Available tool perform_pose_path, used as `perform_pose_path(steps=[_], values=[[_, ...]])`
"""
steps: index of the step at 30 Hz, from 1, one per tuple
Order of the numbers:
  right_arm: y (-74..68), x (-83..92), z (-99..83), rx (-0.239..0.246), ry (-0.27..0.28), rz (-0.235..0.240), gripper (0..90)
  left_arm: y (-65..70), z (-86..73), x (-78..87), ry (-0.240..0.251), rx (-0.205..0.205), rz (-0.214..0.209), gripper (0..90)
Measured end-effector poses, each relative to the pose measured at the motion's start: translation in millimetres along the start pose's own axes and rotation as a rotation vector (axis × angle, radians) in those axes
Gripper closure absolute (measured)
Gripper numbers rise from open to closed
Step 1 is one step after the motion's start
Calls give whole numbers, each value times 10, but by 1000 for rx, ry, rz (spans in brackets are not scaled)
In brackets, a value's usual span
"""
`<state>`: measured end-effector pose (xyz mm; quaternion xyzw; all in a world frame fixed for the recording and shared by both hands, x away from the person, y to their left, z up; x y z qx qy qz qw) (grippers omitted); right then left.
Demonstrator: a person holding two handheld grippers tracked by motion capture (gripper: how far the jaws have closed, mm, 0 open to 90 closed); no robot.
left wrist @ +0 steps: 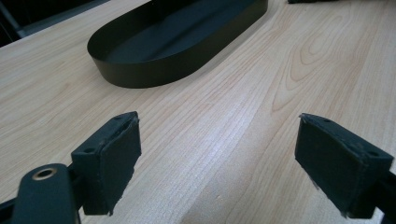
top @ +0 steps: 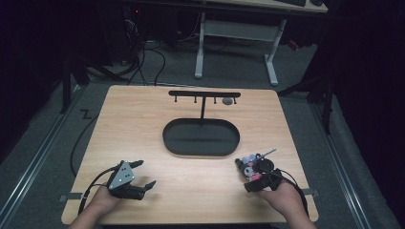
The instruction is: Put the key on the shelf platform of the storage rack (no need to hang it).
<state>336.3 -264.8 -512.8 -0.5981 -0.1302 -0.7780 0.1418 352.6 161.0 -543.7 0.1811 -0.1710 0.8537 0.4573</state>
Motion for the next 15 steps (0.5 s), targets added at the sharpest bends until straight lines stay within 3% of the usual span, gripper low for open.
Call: perform_pose_path(steps=[10, 15], values=[[-22, -29, 18, 2, -7, 0, 246, 1, 1, 1, 3, -1, -3, 154], [18, -42, 6, -15, -1, -17, 347, -2, 1, -2, 0, 1, -3, 154]])
Point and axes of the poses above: each handheld gripper's, and its own axes: x roughly backward along the jaws, z roughly out of its top, y roughly to its right, the point moved 4 cm from there along -x, roughly forward along the jaws, and after that the axes turned 1 degree about -z, right-handed, at the moved point
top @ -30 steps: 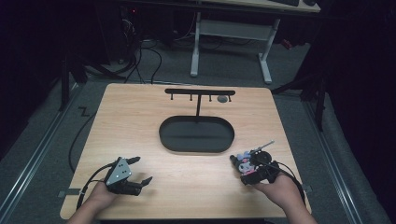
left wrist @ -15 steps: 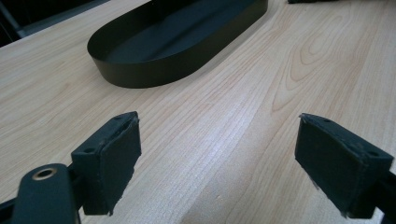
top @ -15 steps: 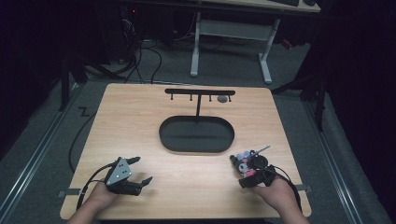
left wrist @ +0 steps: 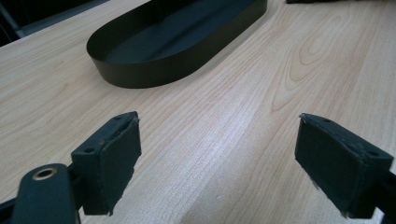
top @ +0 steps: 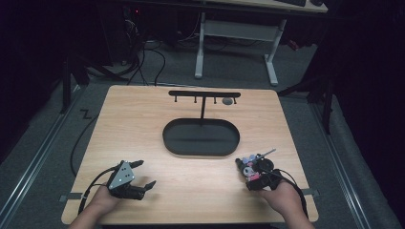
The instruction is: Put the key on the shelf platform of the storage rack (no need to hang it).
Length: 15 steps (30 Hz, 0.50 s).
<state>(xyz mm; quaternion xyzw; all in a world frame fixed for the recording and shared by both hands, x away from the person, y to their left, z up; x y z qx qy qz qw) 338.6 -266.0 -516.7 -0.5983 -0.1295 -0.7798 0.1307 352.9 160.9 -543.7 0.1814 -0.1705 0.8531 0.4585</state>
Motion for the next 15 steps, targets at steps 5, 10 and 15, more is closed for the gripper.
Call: perform_pose_path(steps=[5, 10, 15], values=[[2, -15, -15, -7, -3, 1, 374, 2, 0, 1, -1, -3, 1, 154], [-11, -8, -13, 8, -8, -12, 403, -1, 0, -1, 0, 2, 0, 153], [-4, -11, 10, 12, -6, -18, 435, -2, 0, -2, 1, 3, 1, 154]])
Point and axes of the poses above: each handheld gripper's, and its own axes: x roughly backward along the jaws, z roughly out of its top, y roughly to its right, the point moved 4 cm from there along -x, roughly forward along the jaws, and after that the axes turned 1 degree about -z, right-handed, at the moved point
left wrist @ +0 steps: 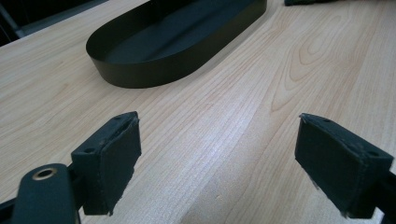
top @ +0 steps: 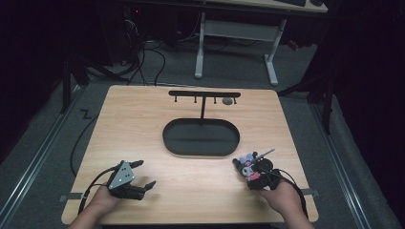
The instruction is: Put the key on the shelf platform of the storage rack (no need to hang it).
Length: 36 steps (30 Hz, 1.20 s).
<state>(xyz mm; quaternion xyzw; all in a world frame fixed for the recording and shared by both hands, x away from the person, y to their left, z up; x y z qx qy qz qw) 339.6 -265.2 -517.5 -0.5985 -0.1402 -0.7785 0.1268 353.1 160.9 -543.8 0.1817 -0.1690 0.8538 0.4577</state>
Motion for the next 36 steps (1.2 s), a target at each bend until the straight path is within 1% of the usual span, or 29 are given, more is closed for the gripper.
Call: perform_pose_path(steps=[2, 8, 12, 17, 18, 19, 23, 26, 28, 30, 32, 36], values=[[-2, -4, 7, 2, 8, -3, 444, 0, 0, -1, 0, 2, 0, 153], [1, -2, 7, 4, 6, -4, 467, 1, -1, 1, -3, 1, 0, 153], [-1, -2, 8, 13, 12, -13, 486, 1, -1, 0, -3, 1, 1, 154], [6, 21, 19, 13, 15, -10, 493, 0, -1, -1, -2, 2, 1, 154], [8, 26, 25, 13, 22, -8, 493, 0, -1, -1, -2, 2, 1, 153], [5, 44, 34, 6, 22, -7, 493, 0, -1, -1, -2, 2, 1, 154], [4, 126, 89, 11, 49, -5, 492, 1, -1, 0, -1, 1, 1, 154], [7, 188, 127, 15, 59, -11, 491, 2, -1, 1, -3, 0, 0, 154], [5, 229, 150, 18, 69, -8, 490, 4, -1, 3, -2, -3, -1, 154], [4, 277, 179, 19, 81, -3, 489, 1, -1, 0, 1, 2, 0, 153], [2, 306, 204, 19, 94, -1, 489, 1, -1, 2, 1, 1, 0, 153], [-20, 350, 257, 31, 103, 6, 489, 1, -1, 2, 0, 0, 0, 154]])
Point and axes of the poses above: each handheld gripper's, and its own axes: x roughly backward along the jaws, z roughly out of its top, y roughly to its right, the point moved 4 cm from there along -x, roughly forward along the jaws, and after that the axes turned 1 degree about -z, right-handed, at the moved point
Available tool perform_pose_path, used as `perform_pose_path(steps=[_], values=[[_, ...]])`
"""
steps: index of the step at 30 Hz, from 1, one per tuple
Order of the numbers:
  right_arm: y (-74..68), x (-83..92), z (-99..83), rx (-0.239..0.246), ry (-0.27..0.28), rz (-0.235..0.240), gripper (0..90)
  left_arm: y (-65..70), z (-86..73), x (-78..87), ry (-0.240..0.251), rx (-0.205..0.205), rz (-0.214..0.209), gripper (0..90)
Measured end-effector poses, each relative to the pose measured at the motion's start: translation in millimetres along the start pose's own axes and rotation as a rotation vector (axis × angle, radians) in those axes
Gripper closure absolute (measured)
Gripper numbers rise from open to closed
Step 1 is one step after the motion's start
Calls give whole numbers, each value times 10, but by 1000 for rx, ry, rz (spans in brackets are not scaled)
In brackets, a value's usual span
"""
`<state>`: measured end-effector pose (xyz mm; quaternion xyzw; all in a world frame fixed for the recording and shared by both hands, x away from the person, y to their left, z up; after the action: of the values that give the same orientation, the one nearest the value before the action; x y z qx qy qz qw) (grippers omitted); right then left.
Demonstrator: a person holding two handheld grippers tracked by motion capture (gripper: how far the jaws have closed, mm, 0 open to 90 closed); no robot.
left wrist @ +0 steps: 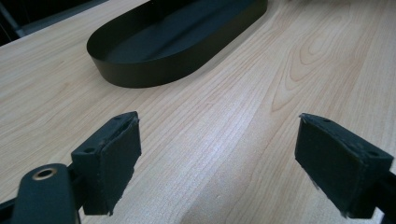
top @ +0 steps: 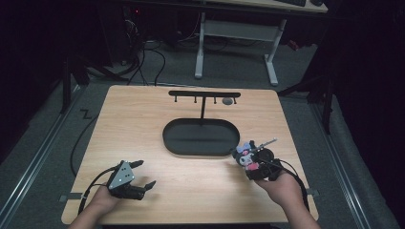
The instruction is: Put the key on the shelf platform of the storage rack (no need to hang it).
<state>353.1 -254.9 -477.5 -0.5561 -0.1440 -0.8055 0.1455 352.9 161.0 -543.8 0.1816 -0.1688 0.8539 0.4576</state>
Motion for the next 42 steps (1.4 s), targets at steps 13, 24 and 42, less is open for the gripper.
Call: perform_pose_path(steps=[13, 24, 42], values=[[-54, 1, 130, 13, 10, 16, 489, 4, -1, 6, 0, -4, 1, 153], [-116, 20, 336, 19, 37, 29, 490, 5, -2, 10, 3, -5, 3, 153], [-177, 3, 658, 22, 66, 45, 490, 6, 3, -6, -4, -7, -2, 154]])
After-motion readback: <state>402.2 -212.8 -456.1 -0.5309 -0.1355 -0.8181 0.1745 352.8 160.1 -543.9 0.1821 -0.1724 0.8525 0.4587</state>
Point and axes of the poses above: each handheld gripper's, and its own axes: x roughly backward along the jaws, z roughly out of its top, y roughly to its right, the point moved 4 cm from there along -x, roughly forward along the jaws, and after that the axes turned 1 degree about -z, right-handed, at the moved point
